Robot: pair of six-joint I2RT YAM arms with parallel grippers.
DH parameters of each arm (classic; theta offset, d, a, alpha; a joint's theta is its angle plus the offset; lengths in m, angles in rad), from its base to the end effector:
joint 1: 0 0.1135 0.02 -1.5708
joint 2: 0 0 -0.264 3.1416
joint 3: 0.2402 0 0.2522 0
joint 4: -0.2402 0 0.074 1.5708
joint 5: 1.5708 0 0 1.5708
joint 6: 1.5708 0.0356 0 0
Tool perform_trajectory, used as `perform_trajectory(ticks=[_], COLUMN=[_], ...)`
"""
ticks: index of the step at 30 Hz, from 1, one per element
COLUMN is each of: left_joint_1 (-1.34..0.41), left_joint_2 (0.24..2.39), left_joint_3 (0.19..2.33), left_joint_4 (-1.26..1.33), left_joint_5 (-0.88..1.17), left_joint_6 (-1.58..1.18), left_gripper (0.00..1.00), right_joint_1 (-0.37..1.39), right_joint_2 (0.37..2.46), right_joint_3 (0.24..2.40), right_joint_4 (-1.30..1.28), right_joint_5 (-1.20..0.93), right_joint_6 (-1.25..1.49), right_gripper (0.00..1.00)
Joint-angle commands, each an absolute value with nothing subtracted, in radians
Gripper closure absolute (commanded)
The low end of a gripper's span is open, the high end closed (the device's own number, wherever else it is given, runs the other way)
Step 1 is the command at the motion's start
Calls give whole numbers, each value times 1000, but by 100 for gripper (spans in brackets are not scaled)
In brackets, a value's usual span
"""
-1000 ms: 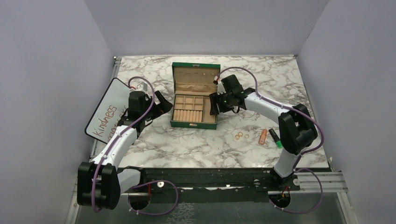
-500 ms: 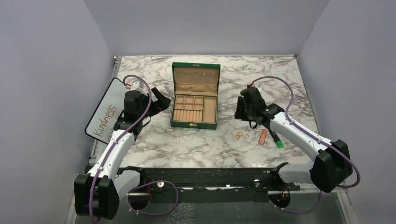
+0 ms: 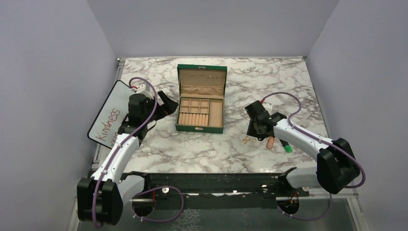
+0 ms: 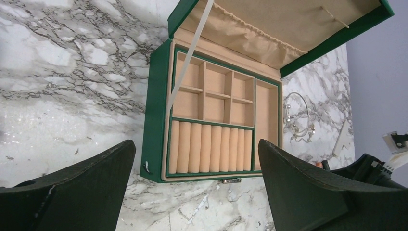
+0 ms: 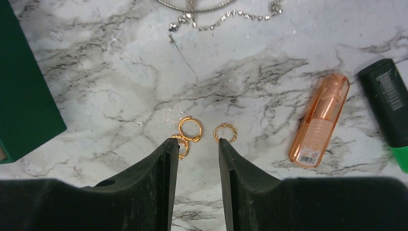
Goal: Organize the mixed jewelry
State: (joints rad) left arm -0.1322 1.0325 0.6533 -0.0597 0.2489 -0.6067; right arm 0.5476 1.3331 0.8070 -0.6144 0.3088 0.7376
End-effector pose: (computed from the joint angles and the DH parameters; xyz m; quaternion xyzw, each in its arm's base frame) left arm 0.2295 -0.0394 0.2591 -0.1321 0.8297 -0.2898 0.4583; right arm 0.2147 0.1182 0.2009 0.1243 0.9579 0.0061 0.2589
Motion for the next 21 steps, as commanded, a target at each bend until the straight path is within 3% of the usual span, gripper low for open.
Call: perform_trajectory(ticks=[1,7,21], left_joint_1=[-140,-151,-155], left_joint_2=[1018,1015,1008], left_joint_3=[630,624,627], left_joint_4=[-4,29,40], left_joint_5=[294,294,284], left_joint_6=[-608,-610,-611], left_gripper=[5,7,4], right_joint_1=[541,541,541], right_joint_2=[1347,1330,1403], right_joint_3=[776,727,720], right_joint_4=[-597,-549,-514], right_joint_5=[319,337,320], right_joint_6=[868,1008,1041], right_gripper=[68,69,74])
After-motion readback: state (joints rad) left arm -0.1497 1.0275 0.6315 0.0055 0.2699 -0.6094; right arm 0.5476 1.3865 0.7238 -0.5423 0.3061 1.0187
